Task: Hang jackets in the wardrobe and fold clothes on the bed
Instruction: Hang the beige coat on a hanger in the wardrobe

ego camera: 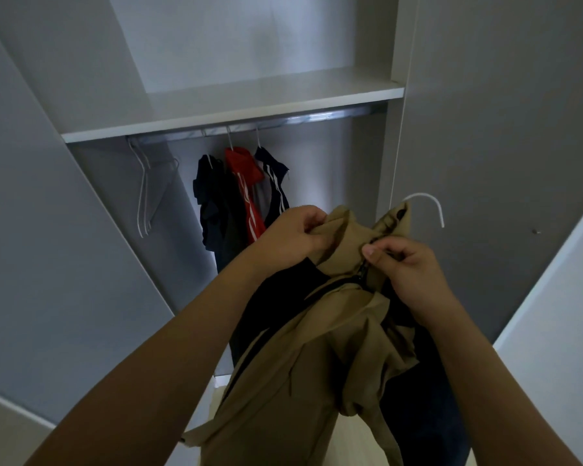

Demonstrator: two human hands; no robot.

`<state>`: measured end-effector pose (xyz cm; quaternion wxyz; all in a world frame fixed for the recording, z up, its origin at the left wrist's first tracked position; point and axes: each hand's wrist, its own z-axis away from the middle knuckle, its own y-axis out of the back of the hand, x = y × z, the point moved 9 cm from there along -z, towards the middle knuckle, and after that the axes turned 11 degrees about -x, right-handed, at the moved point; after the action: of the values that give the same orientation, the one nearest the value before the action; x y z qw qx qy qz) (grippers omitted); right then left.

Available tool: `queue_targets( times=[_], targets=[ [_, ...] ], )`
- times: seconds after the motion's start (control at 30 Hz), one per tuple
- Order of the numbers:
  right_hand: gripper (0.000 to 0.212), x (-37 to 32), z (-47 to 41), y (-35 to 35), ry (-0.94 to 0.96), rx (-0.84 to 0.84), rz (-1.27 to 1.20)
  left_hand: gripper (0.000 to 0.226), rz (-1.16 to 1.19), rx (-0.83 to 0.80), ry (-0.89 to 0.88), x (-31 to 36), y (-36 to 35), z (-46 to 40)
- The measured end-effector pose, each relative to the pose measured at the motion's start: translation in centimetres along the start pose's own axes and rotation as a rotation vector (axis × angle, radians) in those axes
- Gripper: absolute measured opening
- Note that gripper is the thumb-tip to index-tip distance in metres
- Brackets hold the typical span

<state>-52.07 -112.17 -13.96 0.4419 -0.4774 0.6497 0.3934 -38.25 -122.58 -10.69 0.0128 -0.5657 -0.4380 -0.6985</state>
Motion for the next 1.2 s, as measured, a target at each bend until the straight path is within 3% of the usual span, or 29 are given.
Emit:
queue_targets(
  times=[0.07,0.13,0.23,0.3,0.43,0.63,0.8,0.93,1.07,1.2],
  targets=[
    [0.029,0.1,0.1,0.1,0.009,0.009,0.022,0.029,-0.150,0.217,-0.029,0.0,1.3,2.2],
    [0.029,0.1,0.0,0.2,0.018,0.014,0.035,0.017,-0.202,0.398,-0.076,0.1,1.1,4.9],
    [0.024,0.0,-0.5,-0.7,0.036,-0.019,0.083,0.016,-0.194,0.071,0.092,-2.3,-4.5,5.1],
    [0.023,0.2,-0.9,-1.4,0.039,-0.038,0.117,0.017,-0.187,-0.036,0.164,-3.5,-6.6,4.8],
    [0.028,1.2,-1.2,-1.1,0.022,-0.031,0.212,0.015,-0.012,0.052,0.112,-3.5,-6.4,4.6],
    [0.027,3.5,-1.5,3.4,-0.087,0.106,0.140,0.019,-0.166,0.196,-0.039,-0.7,-2.7,6.9],
    [0.032,3.1,-1.5,2.8,-0.076,0.076,0.102,0.022,-0.250,0.079,0.105,-2.0,-1.3,7.2],
    [0.038,2.1,-2.0,0.0,-0.026,0.016,0.106,0.017,-0.210,-0.079,0.154,-1.9,-5.2,3.8],
    [0.031,2.2,-2.1,0.6,-0.030,0.025,0.112,0.031,-0.044,0.009,0.100,-2.0,-6.0,3.8],
    [0.029,1.9,-2.6,-0.2,-0.041,-0.017,0.131,0.035,-0.086,0.060,0.065,-1.7,-4.2,4.8]
  ],
)
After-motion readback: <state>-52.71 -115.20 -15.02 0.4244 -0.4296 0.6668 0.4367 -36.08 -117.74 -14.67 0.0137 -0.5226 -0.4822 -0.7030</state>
